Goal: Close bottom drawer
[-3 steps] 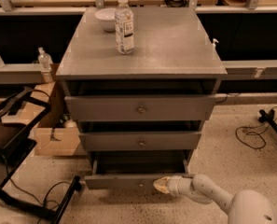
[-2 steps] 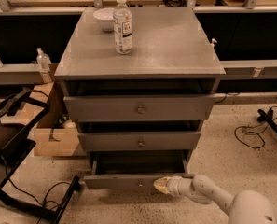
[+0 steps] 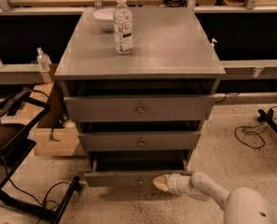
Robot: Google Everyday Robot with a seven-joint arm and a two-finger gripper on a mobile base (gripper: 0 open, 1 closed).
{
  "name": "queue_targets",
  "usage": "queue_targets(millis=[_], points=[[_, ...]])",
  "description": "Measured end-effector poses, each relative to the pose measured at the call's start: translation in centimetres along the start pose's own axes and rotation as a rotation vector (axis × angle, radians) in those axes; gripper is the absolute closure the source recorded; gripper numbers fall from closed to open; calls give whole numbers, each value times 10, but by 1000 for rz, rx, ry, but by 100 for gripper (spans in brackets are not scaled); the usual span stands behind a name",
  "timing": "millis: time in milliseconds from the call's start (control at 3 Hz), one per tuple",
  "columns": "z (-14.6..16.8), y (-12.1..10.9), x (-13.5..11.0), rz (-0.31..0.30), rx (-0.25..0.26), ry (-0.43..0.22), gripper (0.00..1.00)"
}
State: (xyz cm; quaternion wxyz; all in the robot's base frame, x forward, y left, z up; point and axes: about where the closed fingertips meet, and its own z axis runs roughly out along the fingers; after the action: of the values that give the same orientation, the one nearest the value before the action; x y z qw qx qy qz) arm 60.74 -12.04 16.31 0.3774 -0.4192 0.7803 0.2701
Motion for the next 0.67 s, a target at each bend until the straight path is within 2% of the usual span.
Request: queue_targets(millis=[333, 667], points=[[7, -13, -5, -9, 4, 6, 100], [7, -13, -5, -8, 4, 6, 100]])
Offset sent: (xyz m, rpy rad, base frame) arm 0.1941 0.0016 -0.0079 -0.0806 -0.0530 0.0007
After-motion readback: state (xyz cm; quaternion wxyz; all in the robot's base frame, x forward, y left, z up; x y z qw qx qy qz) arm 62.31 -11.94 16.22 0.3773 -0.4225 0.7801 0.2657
